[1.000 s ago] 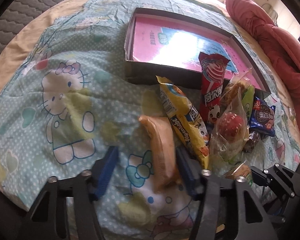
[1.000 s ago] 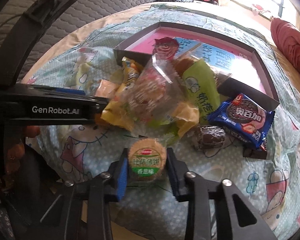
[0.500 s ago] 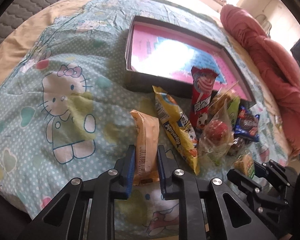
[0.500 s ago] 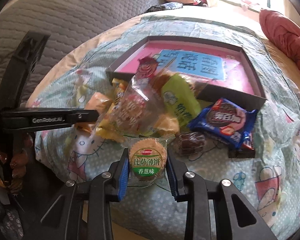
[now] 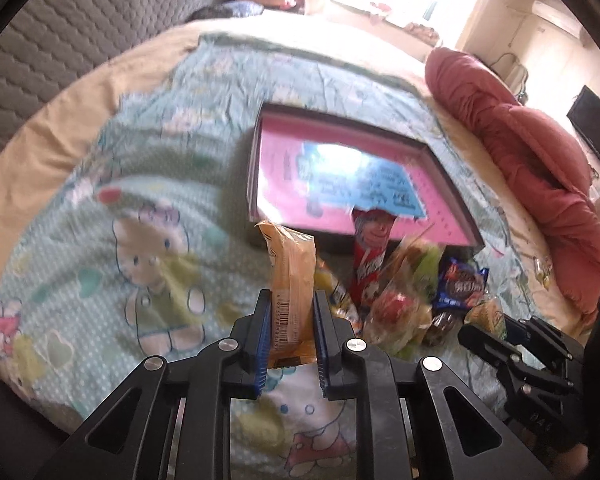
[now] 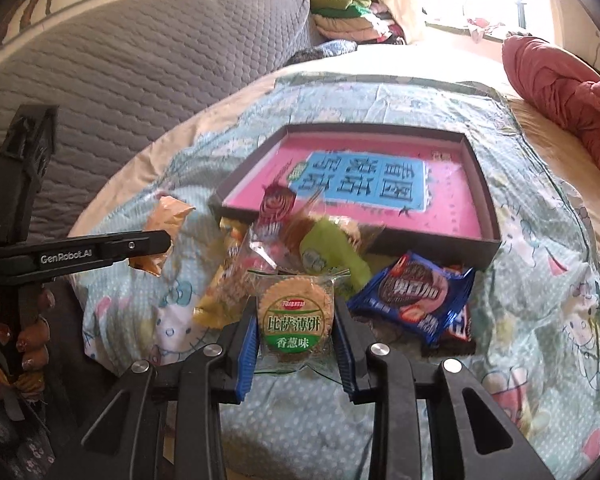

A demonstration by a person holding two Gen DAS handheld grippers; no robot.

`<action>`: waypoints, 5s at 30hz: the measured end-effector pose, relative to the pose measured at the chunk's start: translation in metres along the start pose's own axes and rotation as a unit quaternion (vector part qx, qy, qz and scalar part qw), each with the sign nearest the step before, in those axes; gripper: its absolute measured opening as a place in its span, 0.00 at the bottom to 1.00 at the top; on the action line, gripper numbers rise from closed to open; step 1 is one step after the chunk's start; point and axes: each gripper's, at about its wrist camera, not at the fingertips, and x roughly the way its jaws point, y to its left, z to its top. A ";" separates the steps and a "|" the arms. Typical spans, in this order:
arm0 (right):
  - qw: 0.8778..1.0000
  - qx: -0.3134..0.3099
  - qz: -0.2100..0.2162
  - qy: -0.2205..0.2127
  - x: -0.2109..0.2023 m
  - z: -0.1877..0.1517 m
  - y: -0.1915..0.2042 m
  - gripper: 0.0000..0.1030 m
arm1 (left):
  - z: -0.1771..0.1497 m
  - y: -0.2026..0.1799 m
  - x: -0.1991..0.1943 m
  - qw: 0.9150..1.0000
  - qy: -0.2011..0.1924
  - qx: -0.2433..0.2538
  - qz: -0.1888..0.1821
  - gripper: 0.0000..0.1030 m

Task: Organize snacks
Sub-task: 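Carry the wafer bar and cracker pack over the tray with both grippers, then open the left gripper on the wafer bar while the right releases the cracker pack, then return the left gripper to the pile while the right grasps the blue cookie pack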

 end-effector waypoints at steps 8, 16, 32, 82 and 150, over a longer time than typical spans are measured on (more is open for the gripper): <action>0.999 0.023 -0.012 -0.041 -0.007 0.021 -0.029 0.33 | 0.012 -0.004 0.002 1.000 -0.015 0.008 0.007 0.19; 0.997 0.045 -0.021 -0.063 -0.005 0.039 -0.058 0.33 | 0.031 -0.002 0.013 1.000 -0.025 0.002 0.006 0.19; 0.995 0.054 -0.042 -0.075 0.014 0.071 -0.091 0.33 | 0.063 -0.008 0.052 0.999 -0.033 0.015 0.014 0.19; 0.990 0.110 -0.092 0.007 0.066 0.064 -0.131 0.35 | 0.075 -0.011 0.118 0.999 0.029 0.030 -0.022 0.29; 0.996 0.072 -0.051 -0.031 -0.006 0.032 -0.077 0.55 | 0.026 -0.012 0.038 0.999 0.044 -0.004 -0.008 0.56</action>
